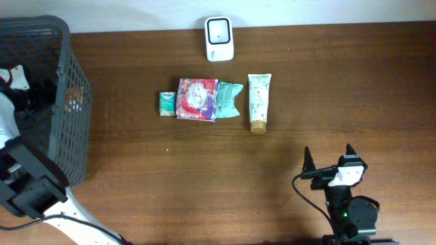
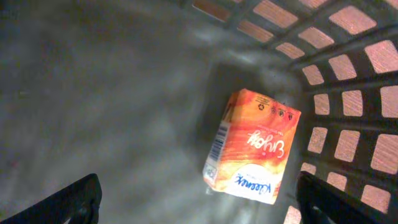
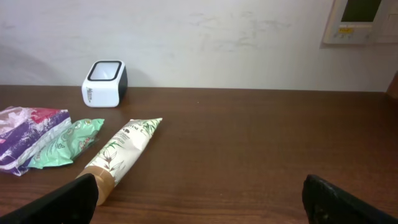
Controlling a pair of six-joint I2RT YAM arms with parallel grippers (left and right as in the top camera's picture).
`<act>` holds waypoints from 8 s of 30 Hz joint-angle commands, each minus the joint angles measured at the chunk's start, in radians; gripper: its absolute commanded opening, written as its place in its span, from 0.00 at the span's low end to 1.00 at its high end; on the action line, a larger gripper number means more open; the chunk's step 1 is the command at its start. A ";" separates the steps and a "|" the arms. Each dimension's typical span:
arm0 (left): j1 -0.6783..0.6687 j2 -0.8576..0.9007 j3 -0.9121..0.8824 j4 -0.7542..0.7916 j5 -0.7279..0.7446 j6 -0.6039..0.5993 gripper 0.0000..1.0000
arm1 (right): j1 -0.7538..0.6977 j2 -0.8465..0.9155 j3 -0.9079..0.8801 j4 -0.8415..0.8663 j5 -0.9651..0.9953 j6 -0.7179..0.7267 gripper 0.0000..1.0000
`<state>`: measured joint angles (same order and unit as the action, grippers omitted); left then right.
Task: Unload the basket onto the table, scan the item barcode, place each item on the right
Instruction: 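Grasp the orange packet in the basket and lower it beside the tissues, then open the left gripper and retract the left arm to the basket side, then move the right gripper to the white Pantene tube and grasp it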
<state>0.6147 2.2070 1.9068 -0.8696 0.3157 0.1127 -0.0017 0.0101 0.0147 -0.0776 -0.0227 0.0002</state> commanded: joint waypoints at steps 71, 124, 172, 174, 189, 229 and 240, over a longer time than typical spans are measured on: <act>-0.717 -0.069 -0.229 0.039 -0.522 -0.257 0.01 | 0.008 -0.006 -0.009 -0.001 0.009 -0.003 0.99; -0.170 -0.348 0.729 -0.818 -0.333 -0.299 0.99 | 0.008 -0.006 -0.009 -0.001 0.009 -0.003 0.99; -0.170 -0.349 0.711 -0.818 -0.333 -0.299 0.99 | 0.350 1.796 1.946 -1.150 0.005 -0.074 0.99; -0.170 -0.349 0.712 -0.818 -0.333 -0.299 0.99 | 0.350 1.848 1.946 -1.149 -0.098 -0.074 0.99; -0.170 -0.348 0.712 -0.818 -0.333 -0.299 0.99 | 0.351 2.095 1.905 -1.055 -0.096 0.042 0.71; -0.170 -0.349 0.712 -0.818 -0.333 -0.299 0.99 | 0.426 2.289 1.929 -1.106 0.376 0.060 0.74; -0.170 -0.349 0.712 -0.818 -0.333 -0.299 0.99 | 0.443 2.289 1.733 -0.882 0.618 0.060 0.65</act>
<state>0.4408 1.8580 2.6205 -1.6875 -0.0216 -0.1799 0.4377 2.2929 1.7763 -0.9775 0.5167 0.0509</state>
